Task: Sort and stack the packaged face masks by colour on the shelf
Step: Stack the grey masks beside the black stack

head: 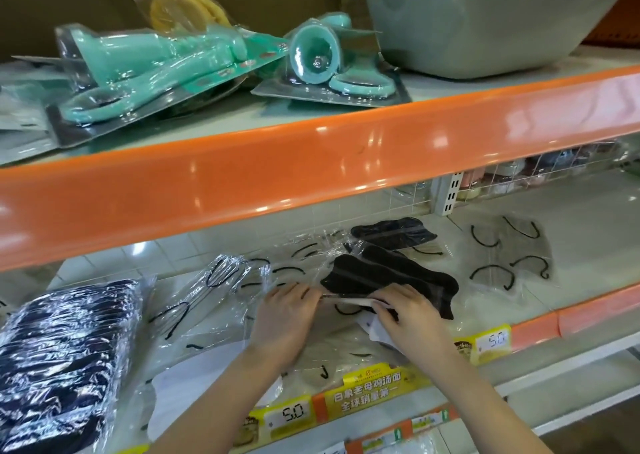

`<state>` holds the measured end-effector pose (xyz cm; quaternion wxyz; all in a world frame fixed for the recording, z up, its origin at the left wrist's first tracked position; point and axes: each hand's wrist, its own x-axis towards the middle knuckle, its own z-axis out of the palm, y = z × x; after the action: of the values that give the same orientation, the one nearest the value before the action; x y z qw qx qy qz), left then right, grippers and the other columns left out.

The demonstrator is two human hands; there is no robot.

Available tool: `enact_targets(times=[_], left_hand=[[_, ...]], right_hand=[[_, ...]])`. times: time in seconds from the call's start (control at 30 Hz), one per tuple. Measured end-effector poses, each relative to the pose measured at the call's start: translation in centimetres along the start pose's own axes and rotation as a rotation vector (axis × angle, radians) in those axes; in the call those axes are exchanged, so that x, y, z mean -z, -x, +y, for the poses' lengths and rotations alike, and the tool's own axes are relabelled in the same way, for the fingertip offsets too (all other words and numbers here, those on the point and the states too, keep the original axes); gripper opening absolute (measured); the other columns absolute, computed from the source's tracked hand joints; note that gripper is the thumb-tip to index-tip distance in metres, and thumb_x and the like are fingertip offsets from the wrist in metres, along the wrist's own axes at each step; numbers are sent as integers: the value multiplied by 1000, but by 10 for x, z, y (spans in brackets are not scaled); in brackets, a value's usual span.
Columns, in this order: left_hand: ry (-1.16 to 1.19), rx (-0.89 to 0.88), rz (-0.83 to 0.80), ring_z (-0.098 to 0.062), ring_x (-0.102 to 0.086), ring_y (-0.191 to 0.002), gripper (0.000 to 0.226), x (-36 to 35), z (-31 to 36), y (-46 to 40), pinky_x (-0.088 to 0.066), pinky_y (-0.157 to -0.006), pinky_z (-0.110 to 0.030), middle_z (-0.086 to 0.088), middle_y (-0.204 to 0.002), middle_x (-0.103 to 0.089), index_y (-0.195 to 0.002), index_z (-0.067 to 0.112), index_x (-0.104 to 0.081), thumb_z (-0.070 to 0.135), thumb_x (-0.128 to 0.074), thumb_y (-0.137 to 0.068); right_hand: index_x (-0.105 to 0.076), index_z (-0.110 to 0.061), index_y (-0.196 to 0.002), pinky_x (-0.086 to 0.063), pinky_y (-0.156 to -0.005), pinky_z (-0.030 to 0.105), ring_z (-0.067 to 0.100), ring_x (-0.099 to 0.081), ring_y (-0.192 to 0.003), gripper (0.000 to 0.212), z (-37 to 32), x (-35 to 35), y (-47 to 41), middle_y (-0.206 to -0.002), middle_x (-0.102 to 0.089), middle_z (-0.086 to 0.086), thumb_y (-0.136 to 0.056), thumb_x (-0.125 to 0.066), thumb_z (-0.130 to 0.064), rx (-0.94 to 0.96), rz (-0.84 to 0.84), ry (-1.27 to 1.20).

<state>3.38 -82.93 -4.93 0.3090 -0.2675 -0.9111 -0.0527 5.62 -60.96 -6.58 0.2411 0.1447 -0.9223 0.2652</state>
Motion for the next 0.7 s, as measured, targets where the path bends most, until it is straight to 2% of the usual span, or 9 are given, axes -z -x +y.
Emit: enact_targets(times=[0.07,0.17,0.3,0.43,0.57,0.7], left_hand=[[-34,-10,70,-21,-64,-60,4,7,-13,5,-49,-50,-27,0,-70,-66,-73,14,-69,15,-71,-76],[-95,27,178,-20,-61,-55,22,19,-30,15,-45,-47,-26,2,-65,-62,-70,16,-67,24,-55,-87],[-142,46,251,-17,-59,-56,22,43,-49,30,-44,-45,-25,3,-68,-64,-72,16,-69,23,-57,-90],[-130,99,196,-23,-63,-65,3,62,-71,52,-50,-48,-31,0,-79,-66,-80,13,-68,11,-70,-80],[-195,140,180,-24,-62,-63,4,80,-89,76,-49,-47,-30,-1,-77,-66,-78,13,-68,10,-70,-77],[-289,186,178,-24,-59,-59,10,98,-105,102,-44,-48,-30,-2,-70,-60,-71,12,-63,5,-66,-78]], right_hand=[[-68,-16,-89,-54,-64,32,17,-64,-78,10,-7,0,-9,-84,-66,-6,-83,-61,-20,33,35,8],[-68,-14,-89,-56,-62,34,21,-65,-76,12,-22,-4,-22,-82,-66,-2,-78,-66,-10,100,80,21],[-67,-14,-88,-53,-57,38,23,-63,-72,9,-54,-16,-33,-79,-64,-1,-84,-58,-17,209,82,22],[-69,-13,-83,-52,-57,34,25,-63,-69,27,-89,-34,-39,-77,-65,1,-85,-44,-24,251,88,48],[-72,-15,-87,-52,-66,34,26,-64,-77,26,-122,-54,-41,-83,-68,0,-83,-47,-23,327,53,78],[-69,-18,-81,-43,-66,33,26,-62,-73,12,-155,-70,-40,-78,-64,-1,-76,-58,-19,402,105,130]])
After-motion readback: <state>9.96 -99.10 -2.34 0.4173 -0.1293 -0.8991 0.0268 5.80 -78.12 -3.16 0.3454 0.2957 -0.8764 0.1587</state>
